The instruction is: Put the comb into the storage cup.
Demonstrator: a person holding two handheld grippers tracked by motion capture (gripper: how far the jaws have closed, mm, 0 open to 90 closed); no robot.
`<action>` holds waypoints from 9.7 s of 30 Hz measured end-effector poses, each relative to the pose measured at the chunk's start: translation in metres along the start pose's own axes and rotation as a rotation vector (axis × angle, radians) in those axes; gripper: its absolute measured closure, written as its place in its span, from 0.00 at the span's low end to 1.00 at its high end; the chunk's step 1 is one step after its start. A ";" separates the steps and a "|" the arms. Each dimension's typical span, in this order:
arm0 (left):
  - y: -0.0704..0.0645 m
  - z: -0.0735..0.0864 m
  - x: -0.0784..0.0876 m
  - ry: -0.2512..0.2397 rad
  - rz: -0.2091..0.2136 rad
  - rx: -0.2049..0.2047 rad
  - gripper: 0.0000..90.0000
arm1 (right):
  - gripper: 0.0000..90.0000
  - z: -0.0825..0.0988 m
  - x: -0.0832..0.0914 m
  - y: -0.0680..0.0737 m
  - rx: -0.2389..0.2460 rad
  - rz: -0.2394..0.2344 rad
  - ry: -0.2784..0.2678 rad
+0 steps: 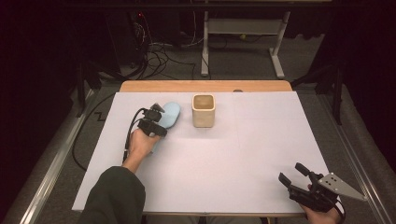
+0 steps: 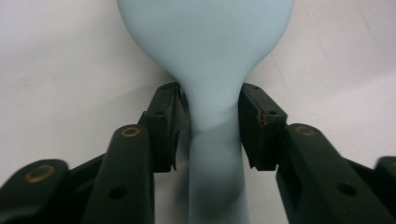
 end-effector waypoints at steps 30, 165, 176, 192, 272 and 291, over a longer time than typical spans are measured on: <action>-0.001 0.001 0.004 0.009 0.021 -0.027 0.78 | 0.27 0.000 0.000 0.001 0.014 0.003 0.005; -0.132 0.082 0.095 -0.310 0.401 -0.297 0.77 | 0.23 -0.008 -0.062 0.115 0.077 -0.311 0.087; -0.149 0.077 0.095 -0.320 0.429 -0.328 0.77 | 0.25 -0.002 -0.072 0.123 0.056 -0.327 0.146; -0.165 0.075 0.096 -0.326 0.441 -0.368 0.77 | 0.20 0.001 -0.092 0.144 -0.018 -0.383 0.219; -0.191 0.069 0.089 -0.337 0.374 -0.439 0.77 | 0.37 -0.051 -0.136 0.166 -0.161 -0.410 0.273; -0.193 0.068 0.089 -0.343 0.360 -0.443 0.77 | 0.42 -0.042 -0.142 0.173 -0.212 -0.437 0.328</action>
Point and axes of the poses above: each handheld gripper's, and its own axes: x roughly backward along the jaws, z roughly out of its underside, y roughly to its left, the point moved 10 cm from there along -x, roughly forward along the jaws, and after that the axes turned 8 degrees about -y, right-handed, at the moved point
